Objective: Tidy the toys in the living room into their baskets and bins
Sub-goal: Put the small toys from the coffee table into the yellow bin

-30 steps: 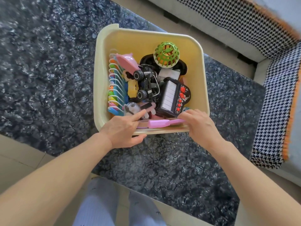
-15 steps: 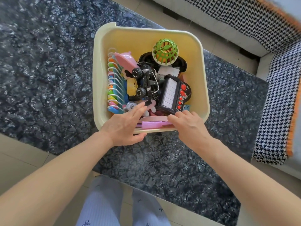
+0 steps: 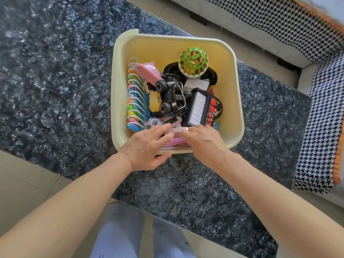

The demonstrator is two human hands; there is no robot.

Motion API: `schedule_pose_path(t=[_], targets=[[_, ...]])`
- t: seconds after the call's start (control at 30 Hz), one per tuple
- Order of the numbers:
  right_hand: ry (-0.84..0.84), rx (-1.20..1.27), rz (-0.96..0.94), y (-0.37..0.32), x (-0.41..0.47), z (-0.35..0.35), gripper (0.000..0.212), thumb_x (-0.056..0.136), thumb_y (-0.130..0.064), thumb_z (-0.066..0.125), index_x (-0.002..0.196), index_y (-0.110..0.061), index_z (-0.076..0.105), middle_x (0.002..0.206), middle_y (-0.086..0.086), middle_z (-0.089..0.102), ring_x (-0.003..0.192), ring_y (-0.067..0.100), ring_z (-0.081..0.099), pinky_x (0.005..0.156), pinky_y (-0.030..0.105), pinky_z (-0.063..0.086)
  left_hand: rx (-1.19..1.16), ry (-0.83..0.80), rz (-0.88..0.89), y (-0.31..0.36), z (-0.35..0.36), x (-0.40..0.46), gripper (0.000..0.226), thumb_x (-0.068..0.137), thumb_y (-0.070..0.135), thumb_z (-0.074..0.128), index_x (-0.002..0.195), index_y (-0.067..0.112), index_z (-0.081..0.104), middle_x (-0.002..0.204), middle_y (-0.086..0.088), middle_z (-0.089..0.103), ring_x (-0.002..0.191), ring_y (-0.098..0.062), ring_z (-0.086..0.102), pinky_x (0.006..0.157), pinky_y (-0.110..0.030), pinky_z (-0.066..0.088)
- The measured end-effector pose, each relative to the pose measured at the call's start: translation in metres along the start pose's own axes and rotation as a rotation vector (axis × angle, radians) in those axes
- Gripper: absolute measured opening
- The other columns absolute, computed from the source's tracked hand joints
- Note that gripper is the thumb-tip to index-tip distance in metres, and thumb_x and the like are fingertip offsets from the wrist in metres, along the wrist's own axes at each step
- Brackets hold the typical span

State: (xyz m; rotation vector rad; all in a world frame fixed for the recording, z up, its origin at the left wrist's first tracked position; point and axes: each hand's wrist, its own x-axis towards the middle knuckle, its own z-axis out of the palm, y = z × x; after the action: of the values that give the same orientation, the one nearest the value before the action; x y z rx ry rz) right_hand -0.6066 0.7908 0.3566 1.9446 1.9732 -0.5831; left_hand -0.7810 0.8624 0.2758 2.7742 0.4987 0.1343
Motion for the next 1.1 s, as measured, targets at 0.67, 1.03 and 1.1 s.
schedule_pose_path(t=[0.67,1.03,1.1], targets=[[0.282,0.745,0.553,0.004,-0.002,0.048,0.064,0.080,-0.035,0.069,0.134,-0.011,0.044,0.136,0.007,0.046,0.128,0.023,0.039,0.107,0.039,0.033,-0.019,-0.011,-0.019,0.001,-0.002,0.000,0.057,0.083,0.049,0.045,0.121,0.008,0.057,0.123,-0.013,0.060,0.104,-0.028,0.062,0.081,-0.036,0.056],[0.078,0.439,0.736,0.004,0.036,0.041,0.077,0.062,-0.056,0.076,0.122,-0.028,0.037,0.133,0.005,0.026,0.121,0.028,0.032,0.097,0.040,0.035,-0.031,0.041,-0.008,0.000,0.000,-0.001,0.056,0.082,0.050,0.048,0.117,0.007,0.058,0.119,-0.011,0.063,0.102,-0.026,0.063,0.079,-0.035,0.056],[0.114,0.475,0.707,0.003,0.030,0.043,0.074,0.069,-0.049,0.074,0.129,-0.027,0.038,0.140,0.006,0.027,0.127,0.028,0.031,0.103,0.040,0.031,-0.036,0.047,-0.022,0.000,-0.001,0.000,0.056,0.082,0.049,0.046,0.117,0.007,0.058,0.119,-0.011,0.063,0.103,-0.025,0.063,0.083,-0.035,0.055]])
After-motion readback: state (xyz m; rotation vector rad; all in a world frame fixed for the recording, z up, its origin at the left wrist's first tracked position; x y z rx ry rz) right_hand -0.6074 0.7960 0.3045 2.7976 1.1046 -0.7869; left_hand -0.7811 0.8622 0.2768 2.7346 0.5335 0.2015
